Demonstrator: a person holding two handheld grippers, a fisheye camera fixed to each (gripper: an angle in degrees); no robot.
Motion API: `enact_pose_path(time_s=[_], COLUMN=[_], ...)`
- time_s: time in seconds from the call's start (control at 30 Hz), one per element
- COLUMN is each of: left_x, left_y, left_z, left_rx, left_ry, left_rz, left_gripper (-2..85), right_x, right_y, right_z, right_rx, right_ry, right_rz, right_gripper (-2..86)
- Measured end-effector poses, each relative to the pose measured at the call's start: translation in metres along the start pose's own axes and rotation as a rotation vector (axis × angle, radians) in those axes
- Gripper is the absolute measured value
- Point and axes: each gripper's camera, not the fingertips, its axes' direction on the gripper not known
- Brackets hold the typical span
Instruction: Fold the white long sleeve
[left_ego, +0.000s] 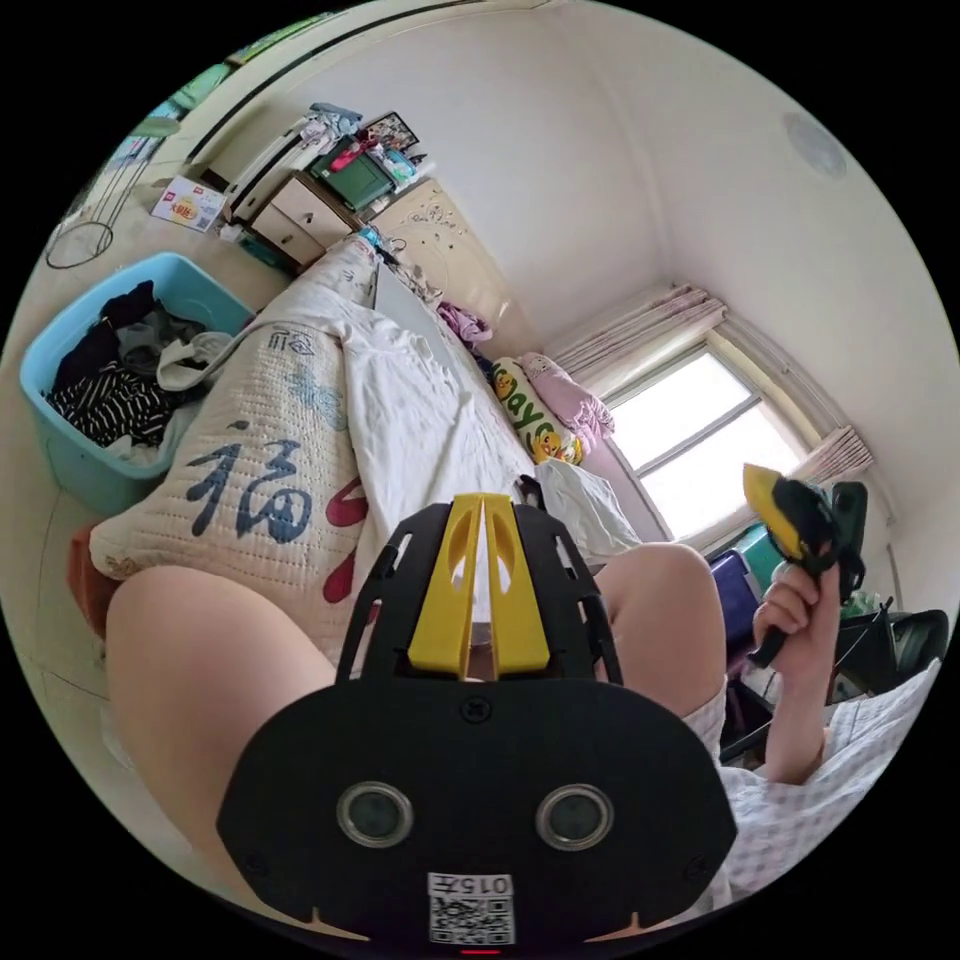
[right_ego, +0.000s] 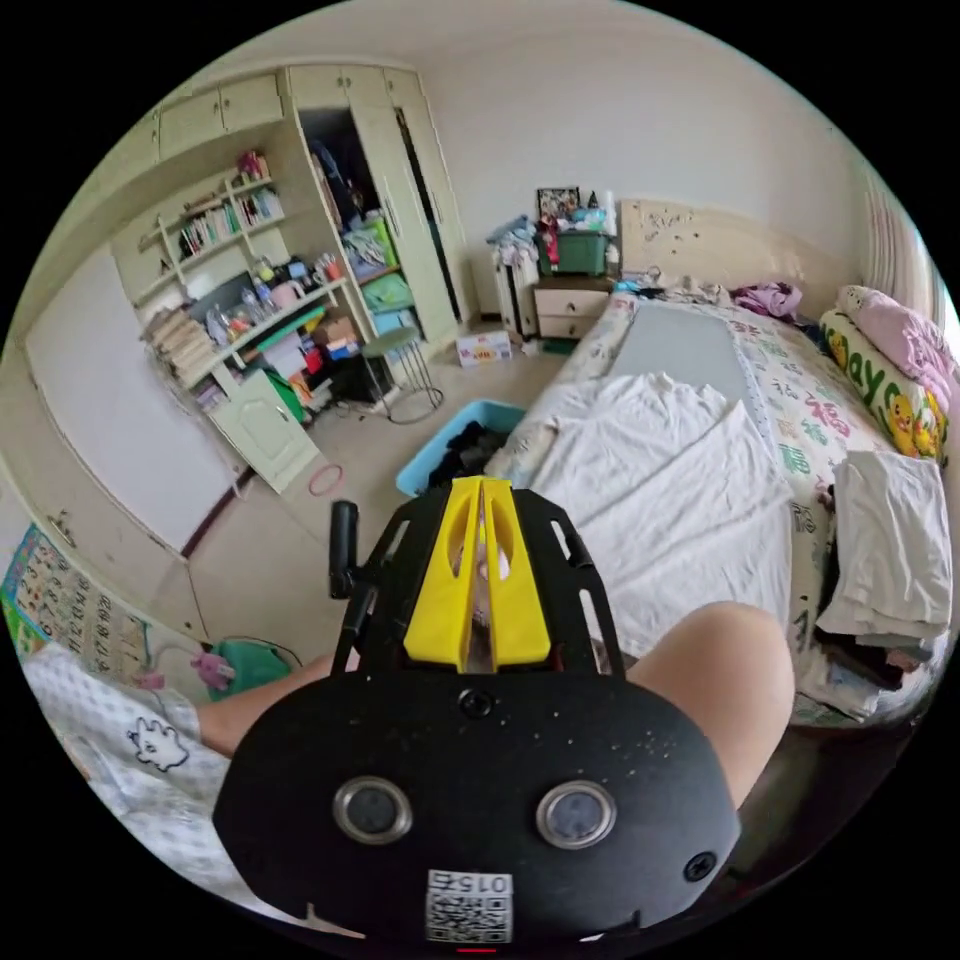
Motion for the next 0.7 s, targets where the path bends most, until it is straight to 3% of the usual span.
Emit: enact_pose_path(time_s=[0.1, 0.3, 0.47, 0.7], left_x=[0.005, -0.015, -0.048, -0.046], left_y=[0.023, 0.059, 0.072, 0.074], left_z=[-0.004, -0.001, 0.005, 0.026], left_rx=[0.058, 0.263, 0.291, 0.267], left_ry=[-0.065, -0.053, -0.062, -0.016], left_rz=[0.065, -0.056, -0.280, -0.258], left_gripper=[-0.3, 7.2, 3.9, -0.2], right_x=[0.002, 0.044, 0.117, 0.191], right_y=[-0.001, 0.024, 0.072, 0.106], right_z=[-0.053, -0.113, -0.130, -0.141], right_rx=[0.137, 0.268, 0.289, 0.418], right_ry=[-0.188, -0.157, -0.168, -0.334], right_rz=[-0.044, -0.004, 0.171, 0.225], right_gripper=[-0.5, -0.5, -0.5, -0.5])
